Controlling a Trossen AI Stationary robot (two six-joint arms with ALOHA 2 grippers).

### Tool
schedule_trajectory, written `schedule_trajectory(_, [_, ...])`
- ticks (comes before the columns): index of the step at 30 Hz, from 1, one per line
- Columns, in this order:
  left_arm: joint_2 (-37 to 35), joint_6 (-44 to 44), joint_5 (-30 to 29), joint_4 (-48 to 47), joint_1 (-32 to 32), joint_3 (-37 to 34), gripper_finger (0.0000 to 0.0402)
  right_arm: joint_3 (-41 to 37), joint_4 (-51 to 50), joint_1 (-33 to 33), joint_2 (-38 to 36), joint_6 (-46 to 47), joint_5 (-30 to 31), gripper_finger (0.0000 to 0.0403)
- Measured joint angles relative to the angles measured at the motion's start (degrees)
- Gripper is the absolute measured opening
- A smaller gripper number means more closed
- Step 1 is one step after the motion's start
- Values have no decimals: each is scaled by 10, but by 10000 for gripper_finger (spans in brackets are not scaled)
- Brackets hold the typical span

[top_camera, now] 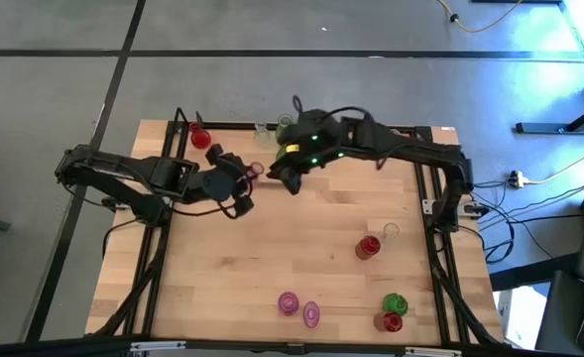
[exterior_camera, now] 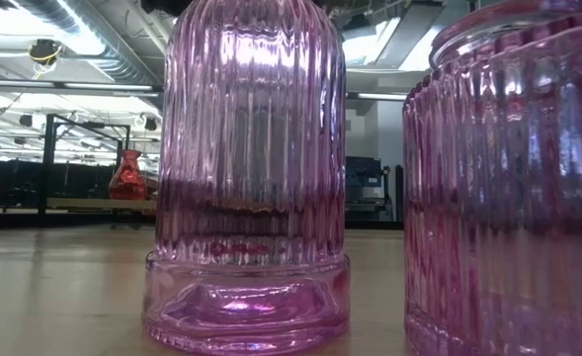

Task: Sort vases onto shelf
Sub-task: Put the top purple vase on the shelf

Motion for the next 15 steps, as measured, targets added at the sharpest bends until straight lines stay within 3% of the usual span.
schedule_trajectory(5, [-4,-56,-93,-25,0,-3,89,0,-16,-4,-35,-15,21,127])
schedule_trajectory(9, [-5,-125,-119,-22,12,-28,89,0,-40,-4,-68,-31,46,127])
schedule_trajectory(15, [-29,-257,-144,55,13,-145,89,0,-108,-4,-115,-57,108,127])
